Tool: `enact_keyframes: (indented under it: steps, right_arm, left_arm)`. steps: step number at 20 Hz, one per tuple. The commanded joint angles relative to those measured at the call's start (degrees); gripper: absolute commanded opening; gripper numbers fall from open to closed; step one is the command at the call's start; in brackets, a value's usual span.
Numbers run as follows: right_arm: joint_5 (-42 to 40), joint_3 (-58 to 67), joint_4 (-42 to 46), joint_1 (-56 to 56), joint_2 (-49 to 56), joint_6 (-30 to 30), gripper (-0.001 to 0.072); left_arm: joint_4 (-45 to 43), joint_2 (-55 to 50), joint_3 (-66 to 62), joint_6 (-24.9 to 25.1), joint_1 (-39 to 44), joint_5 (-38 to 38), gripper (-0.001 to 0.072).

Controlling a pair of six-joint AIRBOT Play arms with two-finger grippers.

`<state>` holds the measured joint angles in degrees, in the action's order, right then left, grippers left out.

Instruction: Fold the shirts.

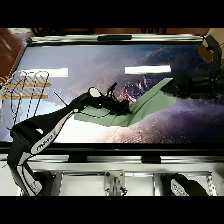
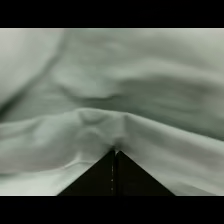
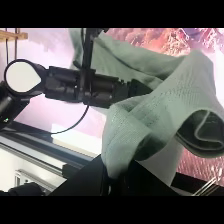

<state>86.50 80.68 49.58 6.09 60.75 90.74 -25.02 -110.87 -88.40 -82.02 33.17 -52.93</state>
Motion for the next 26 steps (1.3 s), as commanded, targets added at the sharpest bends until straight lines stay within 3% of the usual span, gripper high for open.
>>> enact_keyframes:
  steps: [1, 3, 6, 9, 14, 19, 20, 21, 22, 24, 26]
  right_arm:
    - [-2.3, 0.1, 2.3, -3.2, -0.2, 0.5, 0.0071]
    - [-5.8, 0.1, 2.4, -8.0, 1.9, 0.2, 0.0071]
    - [-15.9, 0.1, 1.7, -16.1, 7.6, -1.2, 0.0071]
    - [-27.6, 0.1, -4.7, -24.3, 15.3, -5.4, 0.0071]
    - [-40.2, 0.1, -19.6, -34.8, 28.5, -12.7, 0.0071]
    - [-46.9, 0.1, -29.3, -40.7, 40.2, -14.0, 0.0071]
    - [-48.1, 0.1, -32.5, -41.3, 41.7, -14.7, 0.0104]
    - [-49.5, 0.1, -36.7, -41.9, 42.9, -16.3, 0.0415]
    - [-49.8, 0.1, -39.8, -41.9, 43.3, -18.0, 0.0609]
    - [-47.5, 0.1, -38.7, -40.5, 42.3, -18.4, 0.0611]
    - [-40.6, 0.1, -30.6, -36.9, 39.5, -16.7, 0.0611]
  left_arm:
    - [3.4, 1.0, 0.0, 4.7, -3.7, -2.0, 0.0037]
    - [1.3, 5.3, 0.0, 8.0, -9.0, -8.6, 0.0037]
    - [-10.6, 14.7, 0.0, 7.5, -18.4, -16.2, 0.0037]
    - [-18.9, 24.6, 0.0, 6.3, -29.3, -18.8, 0.0037]
    - [-20.0, 35.4, 0.0, 6.1, -47.5, -22.6, 0.0038]
    - [-20.1, 38.1, 0.2, 6.4, -53.7, -29.7, 0.0038]
    - [-20.0, 38.1, 0.2, 6.4, -53.5, -29.7, 0.0038]
    - [-20.0, 38.0, 0.2, 6.4, -53.0, -29.5, 0.0038]
    - [-20.1, 38.0, 0.2, 6.6, -52.4, -29.2, 0.0038]
    - [-20.1, 38.0, 0.2, 6.6, -51.5, -29.2, 0.0038]
    - [-20.1, 38.0, 0.1, 6.8, -51.0, -29.2, 0.0038]
